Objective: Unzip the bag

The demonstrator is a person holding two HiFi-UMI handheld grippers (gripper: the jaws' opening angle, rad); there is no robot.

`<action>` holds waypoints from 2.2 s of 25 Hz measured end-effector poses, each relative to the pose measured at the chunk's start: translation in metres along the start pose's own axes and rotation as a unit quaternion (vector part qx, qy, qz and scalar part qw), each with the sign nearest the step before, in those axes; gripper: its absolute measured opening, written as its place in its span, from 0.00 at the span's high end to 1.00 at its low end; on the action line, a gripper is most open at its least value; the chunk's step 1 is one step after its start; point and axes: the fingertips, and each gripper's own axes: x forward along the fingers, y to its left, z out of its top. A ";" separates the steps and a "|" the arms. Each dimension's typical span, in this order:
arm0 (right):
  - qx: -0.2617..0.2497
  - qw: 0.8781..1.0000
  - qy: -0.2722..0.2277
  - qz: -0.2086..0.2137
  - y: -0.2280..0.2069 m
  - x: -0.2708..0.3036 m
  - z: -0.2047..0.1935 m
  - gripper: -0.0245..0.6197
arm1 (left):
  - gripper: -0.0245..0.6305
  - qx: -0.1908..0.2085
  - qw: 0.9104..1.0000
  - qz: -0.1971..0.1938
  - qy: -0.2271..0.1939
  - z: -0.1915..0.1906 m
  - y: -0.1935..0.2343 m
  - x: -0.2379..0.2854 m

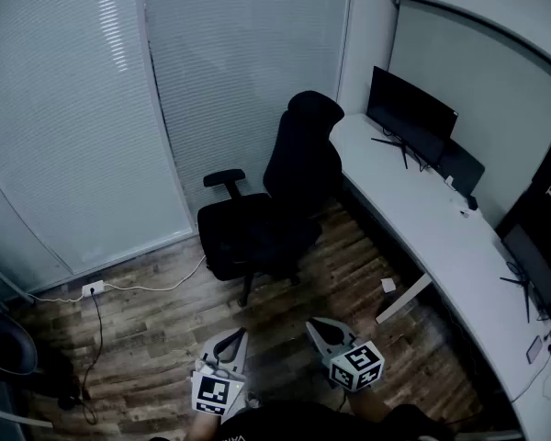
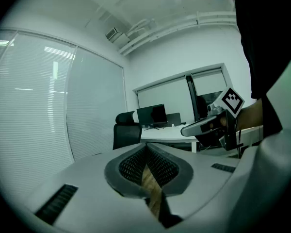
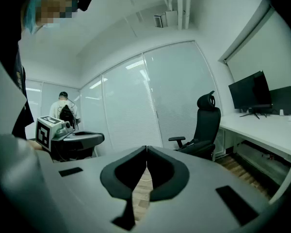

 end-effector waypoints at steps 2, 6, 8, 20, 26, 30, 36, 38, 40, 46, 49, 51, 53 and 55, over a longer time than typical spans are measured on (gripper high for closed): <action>0.010 1.000 -0.001 0.006 0.001 0.008 -0.001 0.89 | 0.93 -0.007 1.000 -0.010 -0.008 0.000 0.005 0.002; 0.018 1.000 -0.019 -0.006 0.002 0.022 0.003 0.89 | 0.93 -0.021 0.999 -0.029 0.002 -0.008 0.016 0.009; 0.018 1.000 -0.018 -0.012 0.005 0.031 0.002 0.89 | 0.92 -0.023 0.999 -0.039 0.007 -0.012 0.023 0.011; 0.047 0.997 -0.027 -0.053 0.019 0.081 -0.005 0.80 | 0.77 -0.022 0.994 -0.100 0.028 -0.037 0.073 0.014; 0.055 0.996 -0.015 -0.065 0.004 0.089 -0.011 0.73 | 0.75 -0.025 0.993 -0.107 0.038 -0.047 0.075 0.027; 0.064 0.996 -0.008 -0.055 -0.014 0.098 -0.013 0.72 | 0.71 -0.026 0.993 -0.101 0.049 -0.054 0.079 0.043; 0.068 0.997 0.011 -0.030 -0.052 0.111 -0.011 0.72 | 0.69 -0.027 0.995 -0.069 0.067 -0.057 0.082 0.078; 0.066 0.997 0.018 -0.021 -0.069 0.116 -0.010 0.72 | 0.69 -0.026 0.995 -0.061 0.071 -0.055 0.079 0.094; 0.065 0.997 0.026 -0.011 -0.086 0.121 -0.008 0.72 | 0.69 -0.027 0.995 -0.052 0.076 -0.052 0.078 0.112; 0.060 0.997 0.048 0.023 -0.140 0.132 -0.005 0.71 | 0.67 -0.037 0.995 -0.021 0.091 -0.051 0.068 0.161; 0.052 0.996 0.060 0.044 -0.163 0.137 -0.004 0.70 | 0.66 -0.041 0.995 -0.002 0.095 -0.051 0.064 0.183; 0.047 0.995 0.067 0.061 -0.175 0.138 -0.006 0.70 | 0.66 -0.041 0.994 0.011 0.098 -0.054 0.060 0.194; 0.041 0.993 0.074 0.078 -0.187 0.140 -0.008 0.70 | 0.65 -0.039 0.994 0.025 0.103 -0.056 0.058 0.205; 0.039 0.991 0.082 0.095 -0.197 0.141 -0.010 0.70 | 0.65 -0.031 0.993 0.038 0.109 -0.057 0.056 0.214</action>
